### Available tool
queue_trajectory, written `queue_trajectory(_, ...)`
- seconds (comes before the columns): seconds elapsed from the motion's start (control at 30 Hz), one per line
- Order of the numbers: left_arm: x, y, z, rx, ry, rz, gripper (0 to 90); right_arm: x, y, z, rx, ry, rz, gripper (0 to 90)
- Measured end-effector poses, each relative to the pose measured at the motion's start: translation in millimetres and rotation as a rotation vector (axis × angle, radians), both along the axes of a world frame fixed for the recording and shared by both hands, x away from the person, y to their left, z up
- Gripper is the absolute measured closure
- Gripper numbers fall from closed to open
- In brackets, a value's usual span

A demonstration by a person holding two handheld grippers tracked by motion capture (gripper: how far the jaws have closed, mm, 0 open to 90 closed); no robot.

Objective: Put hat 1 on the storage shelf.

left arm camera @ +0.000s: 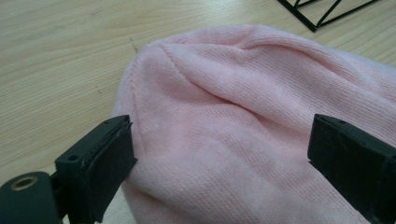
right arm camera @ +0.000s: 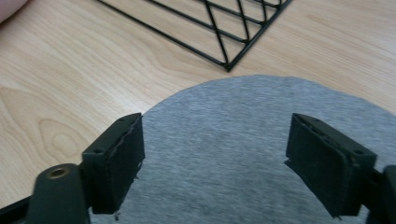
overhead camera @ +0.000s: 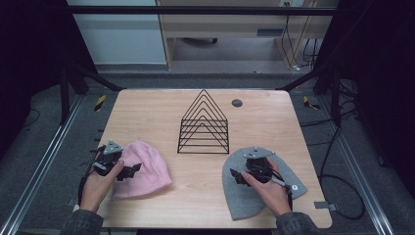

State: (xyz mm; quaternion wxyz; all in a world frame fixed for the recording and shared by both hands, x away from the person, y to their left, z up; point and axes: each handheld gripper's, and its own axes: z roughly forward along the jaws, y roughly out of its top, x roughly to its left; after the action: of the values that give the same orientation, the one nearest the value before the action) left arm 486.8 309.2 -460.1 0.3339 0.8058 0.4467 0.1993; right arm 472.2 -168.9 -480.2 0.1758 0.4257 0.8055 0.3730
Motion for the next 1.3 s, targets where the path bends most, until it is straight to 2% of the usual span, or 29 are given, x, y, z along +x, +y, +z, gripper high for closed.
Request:
queue_trajectory(0.17,-1.6,1.2,4.5,0.004,-0.013,0.002,7.1,-1.2,-4.8,-1.3,-0.005,-0.012,-0.004,21.2)
queue_trajectory(0.27,-1.4,3.3,9.7,0.007,-0.026,-0.008,7.1,-2.5,-6.0,-3.0,-0.057,-0.023,0.002,21.6)
queue_trajectory(0.4,2.4,5.2,17.6,0.001,-0.035,-0.006,7.1,-3.8,-8.0,-1.1,-0.050,-0.013,-0.011,21.6)
queue_trajectory(0.47,9.3,6.5,25.8,0.014,-0.028,-0.014,8.5,-4.6,-8.9,0.6,-0.042,-0.011,-0.017,20.7)
queue_trajectory(0.6,19.8,8.1,37.4,0.080,0.004,-0.039,10.0,-5.5,-7.6,1.4,-0.046,-0.003,-0.021,18.0)
queue_trajectory(0.73,28.4,11.8,46.2,0.102,0.035,-0.060,15.2,-7.3,-4.2,4.7,-0.060,-0.019,0.000,19.5)
queue_trajectory(0.8,30.8,12.7,47.1,0.108,0.047,-0.063,18.9,-7.9,-3.0,4.9,-0.065,-0.021,0.010,21.9)
queue_trajectory(0.93,38.1,14.4,44.3,0.130,0.097,-0.083,23.4,-7.5,-1.7,3.4,-0.072,-0.006,0.020,24.3)
queue_trajectory(1.03,44.3,17.1,40.2,0.106,0.107,-0.074,25.0,-6.7,-1.8,2.5,-0.085,-0.004,0.025,25.4)
queue_trajectory(1.17,54.1,21.2,29.2,0.101,0.146,-0.063,30.8,-6.4,-0.8,1.4,-0.098,-0.001,0.030,25.9)
queue_trajectory(1.3,57.6,20.5,20.8,0.102,0.161,-0.060,37.0,-6.5,1.7,0.7,-0.102,0.001,0.039,26.0)
